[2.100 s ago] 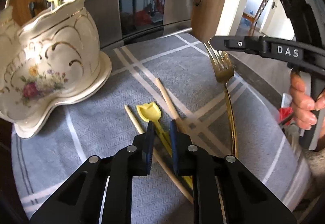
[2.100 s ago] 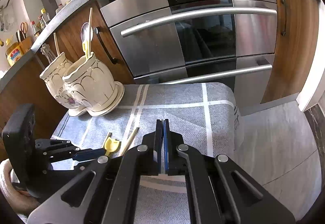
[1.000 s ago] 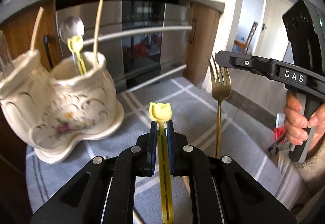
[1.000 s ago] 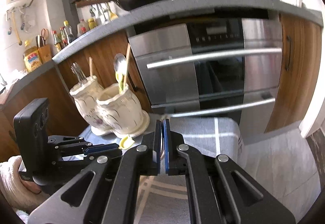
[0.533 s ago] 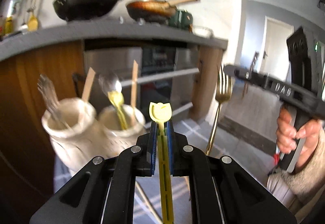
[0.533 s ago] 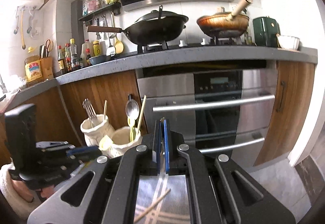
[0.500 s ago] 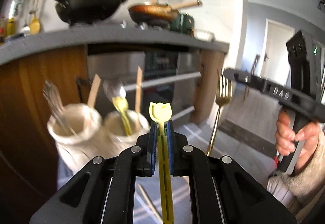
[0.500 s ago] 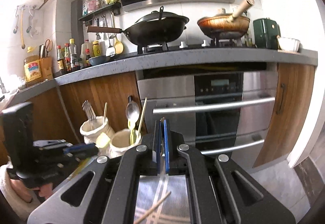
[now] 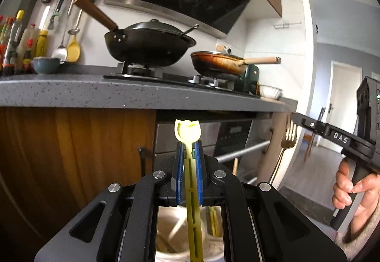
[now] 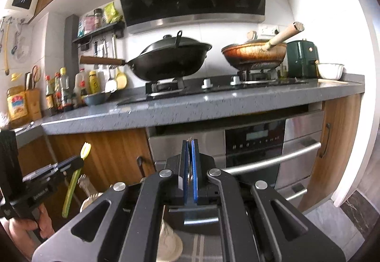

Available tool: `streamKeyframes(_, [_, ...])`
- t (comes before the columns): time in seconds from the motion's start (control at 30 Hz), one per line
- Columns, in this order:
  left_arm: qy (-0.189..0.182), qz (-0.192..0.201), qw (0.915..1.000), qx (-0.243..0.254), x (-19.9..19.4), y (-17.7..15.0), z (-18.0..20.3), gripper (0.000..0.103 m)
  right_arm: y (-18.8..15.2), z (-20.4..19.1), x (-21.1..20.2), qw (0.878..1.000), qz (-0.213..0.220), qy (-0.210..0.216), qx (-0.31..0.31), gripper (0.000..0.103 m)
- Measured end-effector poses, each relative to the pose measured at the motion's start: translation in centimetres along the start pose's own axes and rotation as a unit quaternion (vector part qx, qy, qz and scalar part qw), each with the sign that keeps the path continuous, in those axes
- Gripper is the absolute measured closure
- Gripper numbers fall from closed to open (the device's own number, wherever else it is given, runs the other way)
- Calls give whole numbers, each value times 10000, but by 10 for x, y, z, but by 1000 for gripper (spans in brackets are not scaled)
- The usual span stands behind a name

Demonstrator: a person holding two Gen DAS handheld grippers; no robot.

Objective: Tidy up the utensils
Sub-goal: 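Carry the yellow spoon and gold fork up over the ceramic holder, then lower the yellow spoon into the larger pot while the right tool releases the fork into the smaller pot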

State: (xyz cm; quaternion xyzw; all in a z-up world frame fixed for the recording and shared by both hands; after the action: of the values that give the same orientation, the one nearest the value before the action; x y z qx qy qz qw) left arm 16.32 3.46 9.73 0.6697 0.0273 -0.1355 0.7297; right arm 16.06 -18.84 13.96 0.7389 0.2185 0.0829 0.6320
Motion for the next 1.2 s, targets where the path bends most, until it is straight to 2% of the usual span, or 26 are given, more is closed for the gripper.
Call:
streamKeyframes(0.2, [63,212,9996,198,18,-14,6,93,-1,4,6,9990,357,-238,-78,100])
streamKeyframes(0.37, [274,513,9968,554,24,-28,16,93,-13,2,12,9987,376,-271,-231,100])
streamKeyframes(0.53, [385,614,9942,797,26,-40,20,93,-27,0,16,9987,335,-217,-311,100])
streamKeyframes(0.87, [325,280,9951,893,18,-56,10,93,-54,-17,23,9975,58,75,-696,100])
streamKeyframes(1.0, [192,52,9968,774,11,-59,3,93,-60,-24,26,9962,-18,183,-856,100])
streamKeyframes(1.2, [155,-236,9960,845,4,-71,-3,93,-65,-29,30,9958,-119,280,-862,100])
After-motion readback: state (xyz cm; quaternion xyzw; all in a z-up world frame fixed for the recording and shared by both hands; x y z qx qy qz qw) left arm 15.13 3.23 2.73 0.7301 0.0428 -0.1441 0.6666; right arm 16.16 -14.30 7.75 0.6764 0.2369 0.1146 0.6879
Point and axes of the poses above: each gripper's, at about its wrist camera, not at the fingertips, and x roughly the way its jaws point, z to its right, y to its top, the point moved 6 cm from there along x, roughly the way its jaws point, and after that the axes turned 12 degrees about y, right-handed, at the moved point
